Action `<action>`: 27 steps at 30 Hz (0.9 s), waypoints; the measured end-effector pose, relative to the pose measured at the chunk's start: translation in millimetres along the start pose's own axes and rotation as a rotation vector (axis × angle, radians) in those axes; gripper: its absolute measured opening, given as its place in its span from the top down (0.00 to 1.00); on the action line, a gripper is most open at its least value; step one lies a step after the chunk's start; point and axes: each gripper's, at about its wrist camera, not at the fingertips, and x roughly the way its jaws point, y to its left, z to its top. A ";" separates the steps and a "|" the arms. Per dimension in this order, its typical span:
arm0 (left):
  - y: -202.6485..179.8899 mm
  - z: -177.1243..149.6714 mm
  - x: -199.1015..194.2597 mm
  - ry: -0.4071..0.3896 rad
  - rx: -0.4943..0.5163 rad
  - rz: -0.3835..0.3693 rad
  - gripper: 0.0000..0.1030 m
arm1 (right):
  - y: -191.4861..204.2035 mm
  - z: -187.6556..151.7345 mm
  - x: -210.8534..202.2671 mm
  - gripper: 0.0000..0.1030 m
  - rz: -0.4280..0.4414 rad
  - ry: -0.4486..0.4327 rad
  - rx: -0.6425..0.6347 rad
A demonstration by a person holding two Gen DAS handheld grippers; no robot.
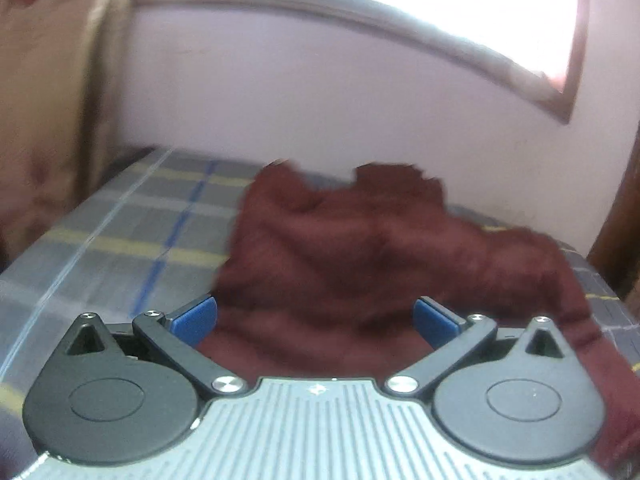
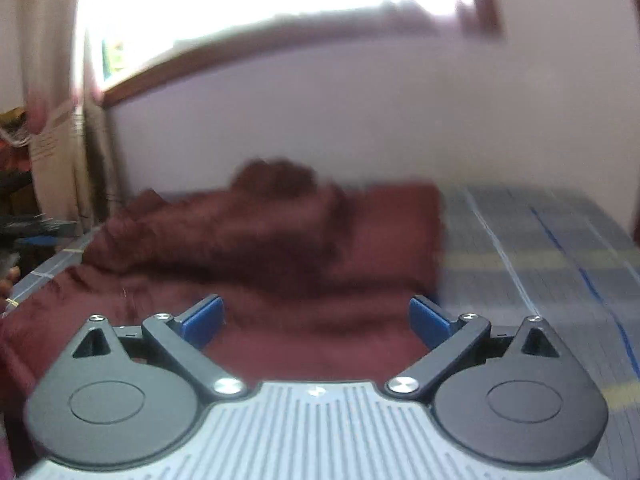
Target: Fold large clothes
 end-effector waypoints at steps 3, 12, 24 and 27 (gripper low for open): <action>34.3 -26.0 -18.8 0.081 -0.083 -0.029 0.00 | -19.7 -23.5 -16.1 0.03 0.004 0.062 0.055; 45.9 -76.2 -21.0 0.159 -0.031 -0.169 0.13 | -30.3 -61.6 1.9 0.28 0.060 0.193 0.199; 62.0 -77.0 -25.8 0.179 -0.067 -0.267 0.38 | -52.5 -73.2 2.9 0.66 0.230 0.196 0.353; 45.4 -74.4 -17.2 0.183 0.004 -0.260 0.30 | -49.9 -71.0 6.2 0.59 0.251 0.189 0.371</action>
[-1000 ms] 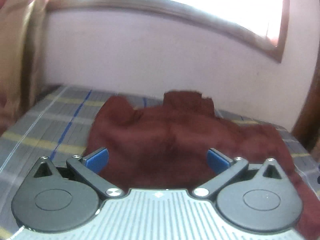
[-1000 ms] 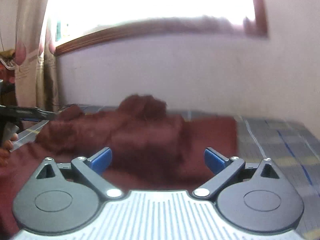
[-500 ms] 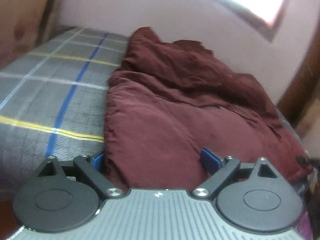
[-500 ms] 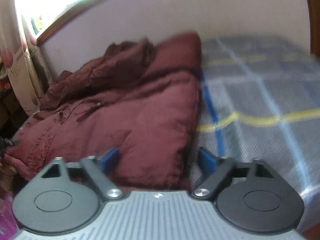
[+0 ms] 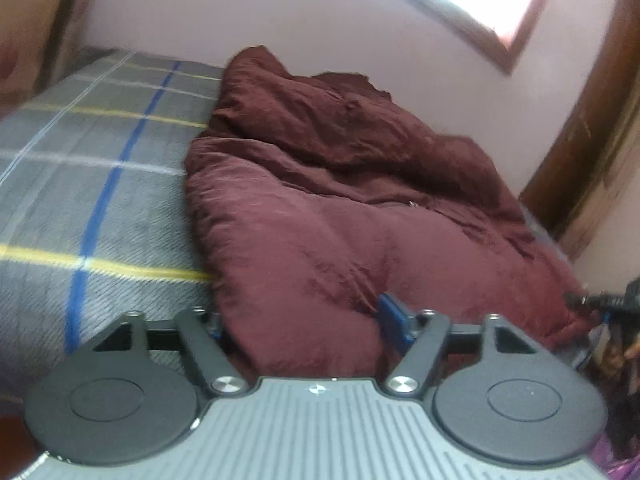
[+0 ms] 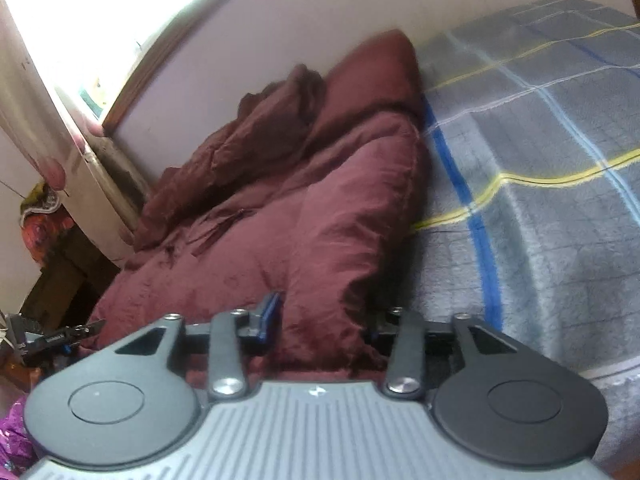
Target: Fold large clothes
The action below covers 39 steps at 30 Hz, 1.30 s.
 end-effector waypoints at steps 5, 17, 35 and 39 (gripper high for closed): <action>-1.7 3.0 3.8 -0.010 -0.074 0.013 0.62 | 9.2 1.3 7.1 0.82 -0.003 -0.031 -0.032; -16.2 -30.0 -82.9 -0.130 -0.269 -0.008 0.81 | 18.5 -24.9 -51.7 0.83 0.209 -0.094 0.182; -43.6 88.6 -103.8 -0.505 -0.434 -0.045 0.84 | 13.9 66.3 -58.9 0.82 0.456 -0.300 0.480; -31.0 148.3 -43.8 -0.486 -0.463 0.005 0.82 | -23.0 112.3 -13.9 0.82 0.364 -0.281 0.624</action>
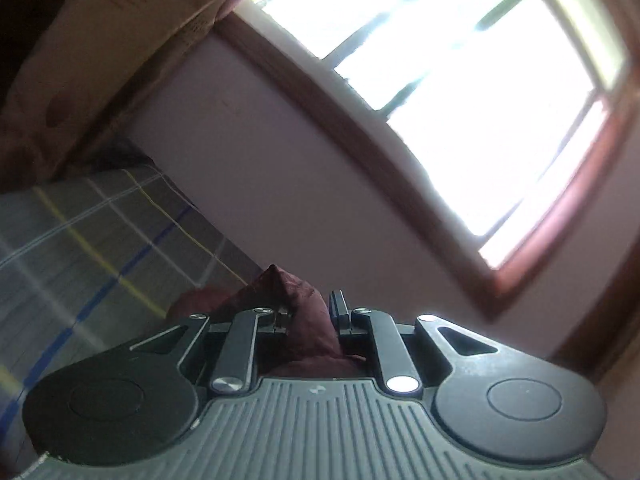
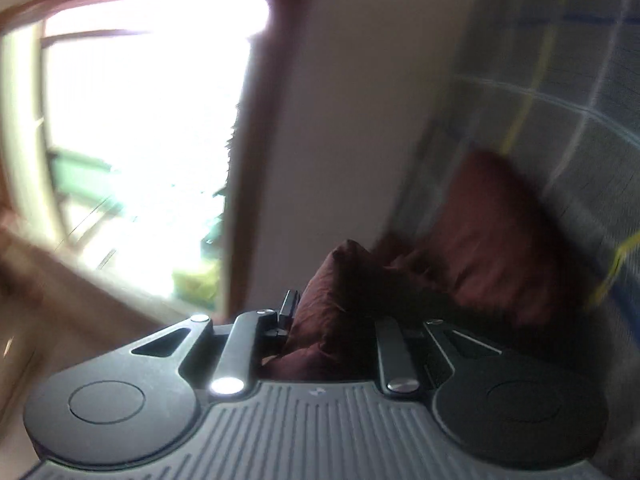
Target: Fold large clothes
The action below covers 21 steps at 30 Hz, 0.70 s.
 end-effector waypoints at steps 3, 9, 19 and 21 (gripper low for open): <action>0.2 4.6 68.7 0.050 0.053 0.085 0.73 | -26.8 33.1 44.7 0.79 -0.117 0.000 0.089; 26.5 -6.2 149.2 0.126 0.045 0.157 0.69 | -78.8 62.1 97.7 0.72 -0.199 0.021 0.220; -24.4 -5.2 82.5 -0.061 0.391 0.103 0.00 | 16.1 61.0 22.7 0.00 0.031 -0.136 -0.180; -36.1 -11.4 74.3 -0.034 0.400 0.050 0.01 | 50.4 36.5 26.8 0.00 -0.018 -0.117 -0.402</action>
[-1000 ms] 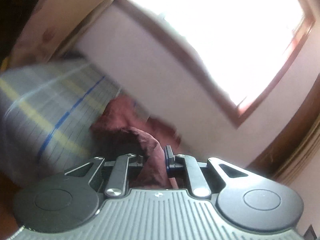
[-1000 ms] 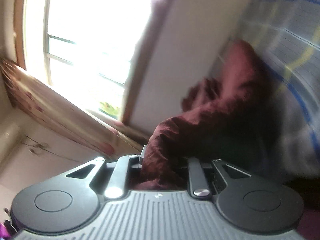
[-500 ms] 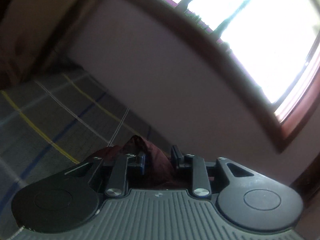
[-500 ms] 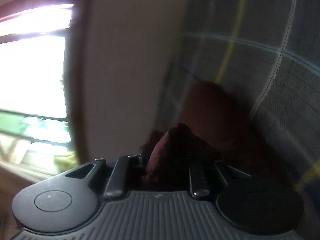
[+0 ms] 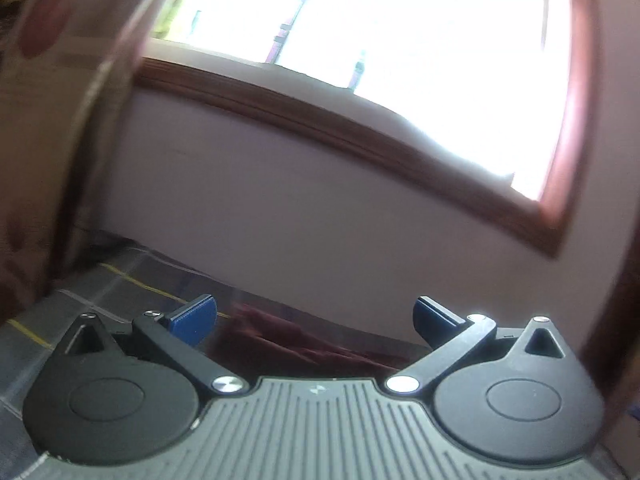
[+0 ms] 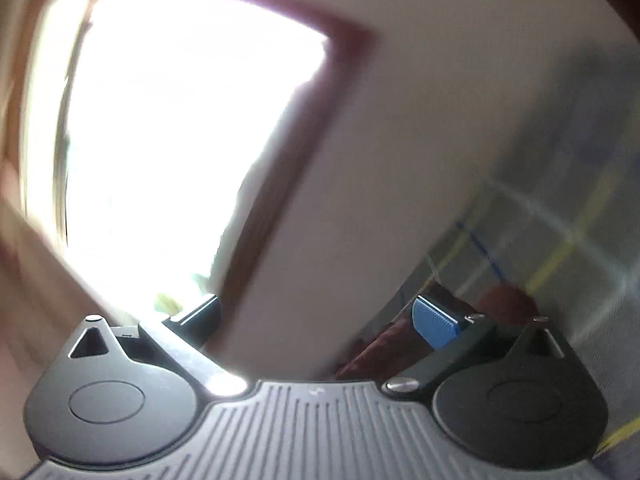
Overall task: Fold large clothes
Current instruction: 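Open both grippers and smooth the folded jacket edge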
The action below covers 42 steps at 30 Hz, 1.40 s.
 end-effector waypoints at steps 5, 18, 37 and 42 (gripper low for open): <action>-71.2 -15.3 13.5 0.070 0.228 -0.118 0.11 | 92.7 -73.1 68.1 0.47 -0.197 0.151 -0.699; -54.0 -87.1 185.1 0.413 0.400 -0.043 0.25 | 57.7 -132.2 216.8 0.64 -0.418 0.411 -1.057; 25.8 -117.3 201.2 0.438 0.023 -0.096 0.23 | -38.7 -116.9 244.6 0.62 -0.376 0.505 -0.546; 31.7 -114.4 189.0 0.381 -0.020 -0.085 0.30 | -49.9 -102.8 234.6 0.60 -0.309 0.490 -0.429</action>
